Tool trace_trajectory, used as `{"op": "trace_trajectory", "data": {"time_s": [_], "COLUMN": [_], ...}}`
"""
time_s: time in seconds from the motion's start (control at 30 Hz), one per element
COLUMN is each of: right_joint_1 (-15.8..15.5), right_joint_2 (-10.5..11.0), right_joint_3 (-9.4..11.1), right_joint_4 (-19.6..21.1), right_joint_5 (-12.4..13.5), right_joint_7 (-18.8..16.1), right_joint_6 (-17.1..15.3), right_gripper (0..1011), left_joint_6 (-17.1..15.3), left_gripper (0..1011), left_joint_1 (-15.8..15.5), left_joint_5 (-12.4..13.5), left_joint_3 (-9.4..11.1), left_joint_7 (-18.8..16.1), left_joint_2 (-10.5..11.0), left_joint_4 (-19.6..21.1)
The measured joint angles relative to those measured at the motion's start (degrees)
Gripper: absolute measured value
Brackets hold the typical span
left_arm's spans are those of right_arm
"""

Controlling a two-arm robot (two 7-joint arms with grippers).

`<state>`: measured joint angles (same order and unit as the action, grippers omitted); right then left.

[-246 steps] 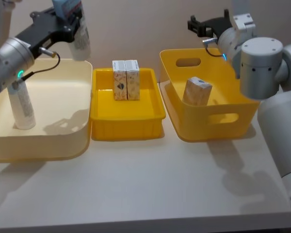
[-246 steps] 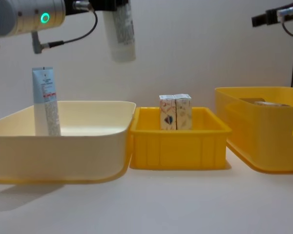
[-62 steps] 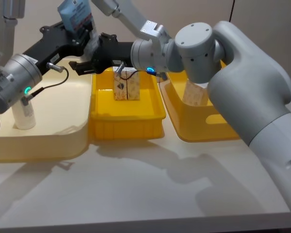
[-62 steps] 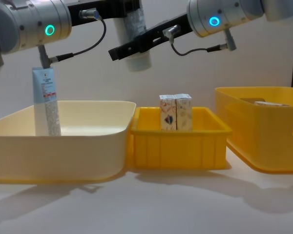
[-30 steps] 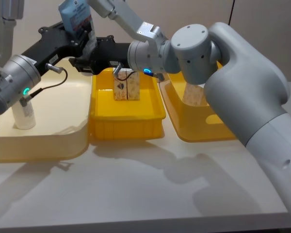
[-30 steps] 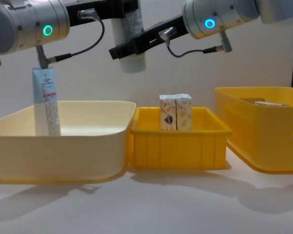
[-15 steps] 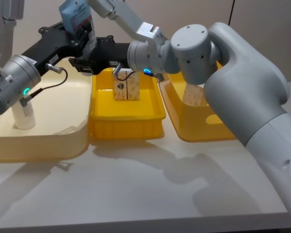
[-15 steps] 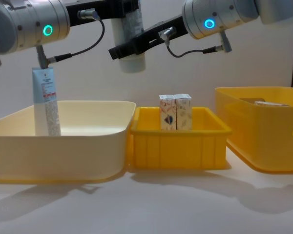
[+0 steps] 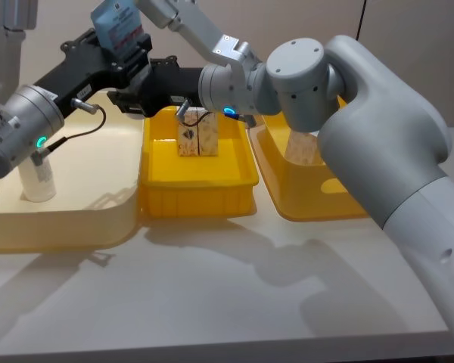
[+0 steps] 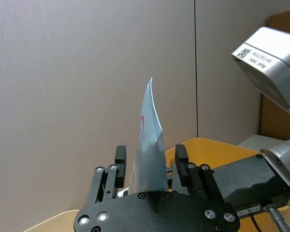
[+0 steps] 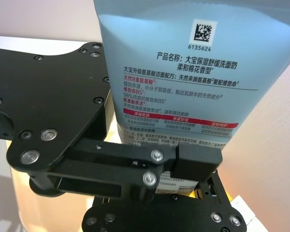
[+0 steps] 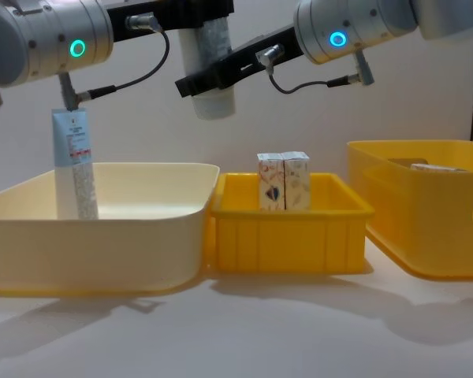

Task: Bimanual collaborative sorting of washing and personal care products

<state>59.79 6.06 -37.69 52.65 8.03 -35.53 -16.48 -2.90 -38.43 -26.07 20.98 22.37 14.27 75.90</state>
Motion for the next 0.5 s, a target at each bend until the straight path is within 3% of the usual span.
{"op": "trace_trajectory", "data": {"time_s": [0.23, 0.27, 0.5], "right_joint_1": [0.00, 0.00, -0.13], "right_joint_2": [0.00, 0.00, 0.56], "right_joint_3": [0.01, 0.02, 0.31], "right_joint_4": [0.01, 0.01, 0.57], "right_joint_5": [0.01, 0.00, -0.22], "right_joint_7": [0.00, 0.00, 0.60], "right_joint_6": [0.00, 0.00, 0.14], "right_gripper": [614, 615, 614], "left_joint_6": [0.00, 0.00, 0.00], "left_gripper": [785, 850, 1003], "left_joint_1": [0.00, 0.00, 0.00], "left_joint_5": [0.01, 0.01, 0.02], "left_joint_3": [0.00, 0.00, -0.01], "left_joint_7": [0.00, 0.00, -0.03], "left_joint_2": [0.01, 0.01, 0.01], "left_joint_4": [0.00, 0.00, 0.00]}}
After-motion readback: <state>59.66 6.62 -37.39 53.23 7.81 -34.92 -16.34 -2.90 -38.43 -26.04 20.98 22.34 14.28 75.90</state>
